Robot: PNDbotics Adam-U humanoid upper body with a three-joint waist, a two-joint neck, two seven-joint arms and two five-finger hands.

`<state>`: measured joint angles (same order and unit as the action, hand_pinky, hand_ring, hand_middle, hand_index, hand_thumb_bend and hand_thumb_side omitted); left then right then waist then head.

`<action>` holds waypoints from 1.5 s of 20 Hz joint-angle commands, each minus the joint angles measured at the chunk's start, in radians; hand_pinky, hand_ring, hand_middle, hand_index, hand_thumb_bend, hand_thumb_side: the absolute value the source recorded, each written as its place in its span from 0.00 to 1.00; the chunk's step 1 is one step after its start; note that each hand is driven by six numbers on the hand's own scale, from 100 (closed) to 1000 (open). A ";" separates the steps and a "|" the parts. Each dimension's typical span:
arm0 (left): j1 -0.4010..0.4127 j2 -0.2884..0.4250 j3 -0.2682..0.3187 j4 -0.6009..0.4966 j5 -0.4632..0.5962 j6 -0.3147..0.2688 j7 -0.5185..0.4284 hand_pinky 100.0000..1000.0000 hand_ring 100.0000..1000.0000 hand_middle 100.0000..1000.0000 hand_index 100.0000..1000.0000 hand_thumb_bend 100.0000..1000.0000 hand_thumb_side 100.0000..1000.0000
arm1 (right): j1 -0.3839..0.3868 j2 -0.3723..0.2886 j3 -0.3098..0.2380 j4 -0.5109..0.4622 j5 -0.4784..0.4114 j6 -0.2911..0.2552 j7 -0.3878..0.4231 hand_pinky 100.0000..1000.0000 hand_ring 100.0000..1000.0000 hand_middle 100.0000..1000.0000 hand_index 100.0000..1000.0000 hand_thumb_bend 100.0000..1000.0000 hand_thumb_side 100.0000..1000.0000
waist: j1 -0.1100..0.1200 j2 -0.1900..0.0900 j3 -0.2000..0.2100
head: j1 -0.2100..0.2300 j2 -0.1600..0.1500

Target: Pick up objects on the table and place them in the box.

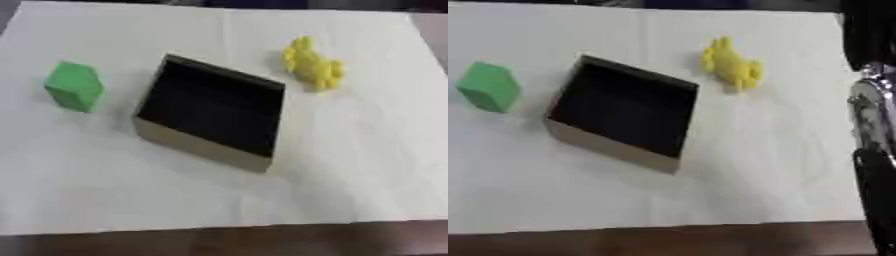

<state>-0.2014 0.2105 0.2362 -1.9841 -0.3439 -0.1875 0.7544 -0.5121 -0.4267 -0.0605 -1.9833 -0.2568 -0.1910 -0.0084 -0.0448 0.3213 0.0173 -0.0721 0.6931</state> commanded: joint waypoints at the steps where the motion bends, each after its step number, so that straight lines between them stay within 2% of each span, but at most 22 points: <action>1: -0.002 0.015 0.005 -0.016 0.002 0.002 0.000 0.38 0.45 0.46 0.68 0.27 1.00 | -0.036 -0.029 0.004 -0.017 0.021 0.015 0.003 0.88 0.75 0.65 0.88 0.00 0.94 | 0.004 -0.024 -0.002 | -0.002 -0.003; 7: 0.001 0.017 0.002 -0.016 0.006 0.002 -0.005 0.38 0.45 0.46 0.68 0.27 1.00 | -0.153 -0.105 0.067 0.002 0.189 0.095 0.026 0.87 0.79 0.70 0.87 0.00 1.00 | 0.003 -0.031 0.001 | -0.009 -0.002; 12: 0.006 0.019 -0.004 -0.016 0.010 0.001 -0.012 0.38 0.45 0.46 0.68 0.27 1.00 | -0.338 -0.176 0.193 0.097 0.418 0.154 0.120 0.89 0.84 0.77 0.87 0.00 1.00 | 0.002 -0.040 0.008 | -0.019 0.006; 16: 0.010 0.018 -0.007 -0.016 0.013 0.001 -0.017 0.38 0.45 0.46 0.68 0.27 1.00 | -0.466 -0.175 0.288 0.222 0.581 0.168 0.216 0.90 0.86 0.80 0.88 0.00 1.00 | 0.002 -0.043 0.012 | -0.025 0.010; 22: 0.012 0.018 -0.010 -0.016 0.017 0.001 -0.021 0.38 0.45 0.46 0.68 0.27 1.00 | -0.576 -0.146 0.382 0.367 0.654 0.196 0.342 0.92 0.88 0.81 0.88 0.00 1.00 | 0.004 -0.046 0.015 | -0.029 0.009; 28: 0.013 0.015 -0.011 -0.016 0.017 0.003 -0.023 0.38 0.45 0.46 0.68 0.26 1.00 | -0.603 -0.154 0.411 0.402 0.719 0.181 0.415 0.91 0.90 0.83 0.87 0.00 1.00 | 0.003 -0.043 0.014 | -0.028 0.009; 30: 0.012 0.015 -0.011 -0.016 0.016 0.003 -0.024 0.38 0.45 0.46 0.68 0.26 1.00 | -0.600 -0.163 0.411 0.404 0.736 0.172 0.432 0.91 0.90 0.83 0.88 0.06 0.99 | 0.002 -0.041 0.013 | -0.028 0.009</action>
<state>-0.1851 0.2106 0.2257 -1.9841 -0.3265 -0.1853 0.7346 -1.0917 -0.5613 0.3581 -1.5768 0.4634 -0.0139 0.4114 -0.0456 0.2971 0.0305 -0.0990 0.6951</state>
